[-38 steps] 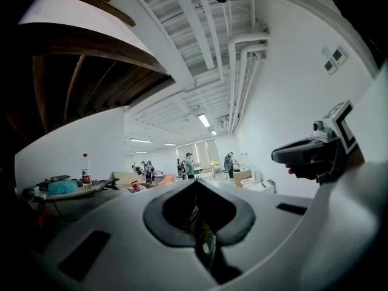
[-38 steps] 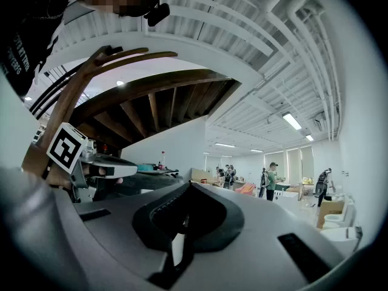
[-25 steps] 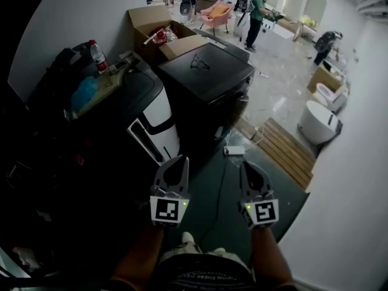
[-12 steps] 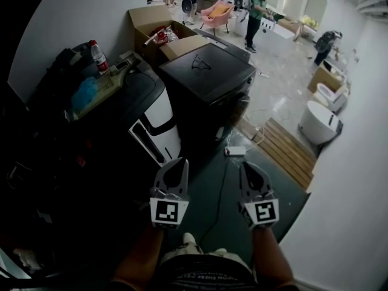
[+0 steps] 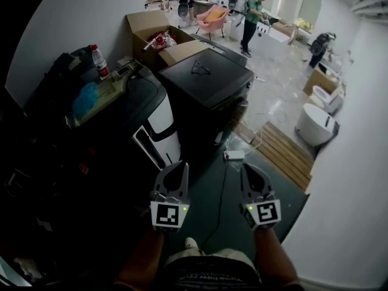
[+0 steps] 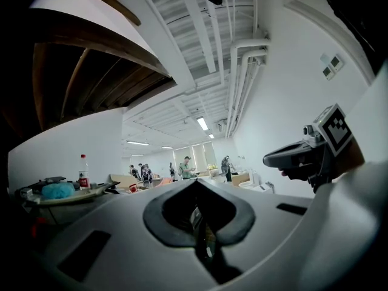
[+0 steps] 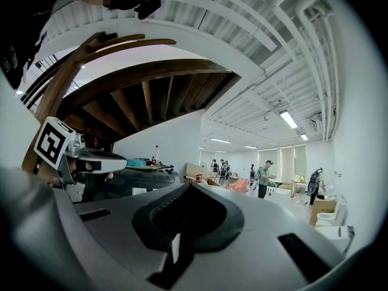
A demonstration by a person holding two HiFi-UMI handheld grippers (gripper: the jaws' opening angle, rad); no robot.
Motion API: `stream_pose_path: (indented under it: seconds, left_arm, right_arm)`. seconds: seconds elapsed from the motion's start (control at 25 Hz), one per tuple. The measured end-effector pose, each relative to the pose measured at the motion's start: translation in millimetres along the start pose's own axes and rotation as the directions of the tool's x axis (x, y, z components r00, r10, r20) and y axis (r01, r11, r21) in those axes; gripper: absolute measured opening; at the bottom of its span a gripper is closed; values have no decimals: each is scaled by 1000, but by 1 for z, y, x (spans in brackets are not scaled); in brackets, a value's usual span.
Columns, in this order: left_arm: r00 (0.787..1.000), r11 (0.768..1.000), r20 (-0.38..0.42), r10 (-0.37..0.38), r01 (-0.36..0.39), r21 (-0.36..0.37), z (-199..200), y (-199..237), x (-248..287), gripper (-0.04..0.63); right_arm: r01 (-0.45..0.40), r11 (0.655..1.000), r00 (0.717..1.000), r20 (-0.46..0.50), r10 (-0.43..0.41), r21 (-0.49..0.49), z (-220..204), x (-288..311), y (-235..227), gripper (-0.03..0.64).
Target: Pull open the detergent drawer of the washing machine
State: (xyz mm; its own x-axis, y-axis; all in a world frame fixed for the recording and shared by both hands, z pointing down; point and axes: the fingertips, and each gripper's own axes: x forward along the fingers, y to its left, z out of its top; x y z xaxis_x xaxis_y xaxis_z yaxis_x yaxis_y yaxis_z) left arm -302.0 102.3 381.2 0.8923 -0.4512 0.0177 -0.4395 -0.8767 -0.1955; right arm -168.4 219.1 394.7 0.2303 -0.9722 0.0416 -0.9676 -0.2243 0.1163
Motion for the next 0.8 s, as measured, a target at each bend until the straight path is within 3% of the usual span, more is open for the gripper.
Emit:
stream_pose_path:
  seconds: [0.32,0.64,0.8]
  left_arm:
    - [1000,998,-11,-8,7,-65,-12,18,-1,3]
    - [1000,999,-13,-14,13,-47,-13,13,21,5]
    - [1000,998,-21,7,-9,-65,-13,12,41,5]
  right_arm:
    - [41,999,999,-30,-42,-11,7,7,-1,-11]
    - [57,998,998,-11,-57,-1,7,13,-26,-12]
    - [27,1000,1000,11,-27,11,5,22,-45,-12]
